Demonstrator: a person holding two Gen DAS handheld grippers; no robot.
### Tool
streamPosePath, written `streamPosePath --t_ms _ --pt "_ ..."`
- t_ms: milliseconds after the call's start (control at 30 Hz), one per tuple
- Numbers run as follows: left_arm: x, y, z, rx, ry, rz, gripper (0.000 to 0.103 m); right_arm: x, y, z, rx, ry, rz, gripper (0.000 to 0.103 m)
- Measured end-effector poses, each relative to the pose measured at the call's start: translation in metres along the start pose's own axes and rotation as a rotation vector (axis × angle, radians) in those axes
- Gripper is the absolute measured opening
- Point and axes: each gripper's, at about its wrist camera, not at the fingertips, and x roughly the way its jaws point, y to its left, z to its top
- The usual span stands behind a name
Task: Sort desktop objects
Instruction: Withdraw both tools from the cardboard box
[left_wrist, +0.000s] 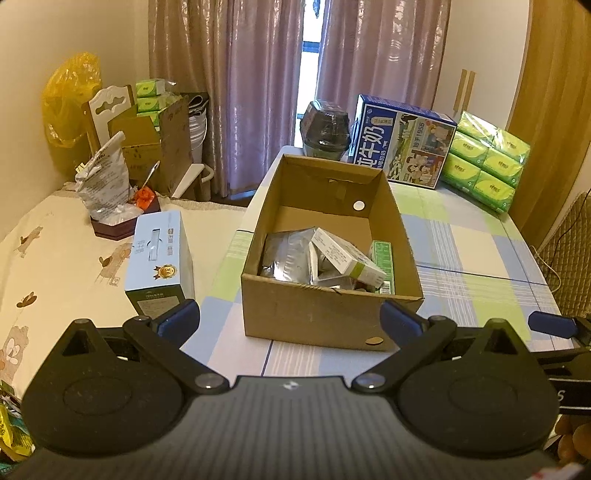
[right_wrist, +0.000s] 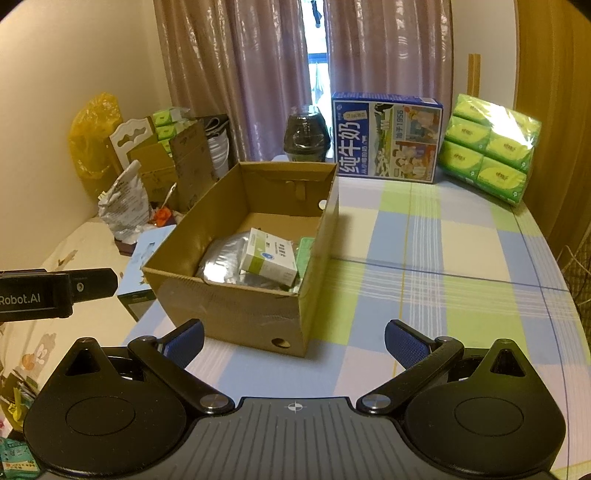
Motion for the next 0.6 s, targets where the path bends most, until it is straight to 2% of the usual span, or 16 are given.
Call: streamPosePath --t_ms 600 --pt "-0.0002 -0.0008 -0.0015 0.007 -0.003 -0.003 0.102 0.0001 -0.0006 -0.0022 0.002 0.006 -0.008 0.101"
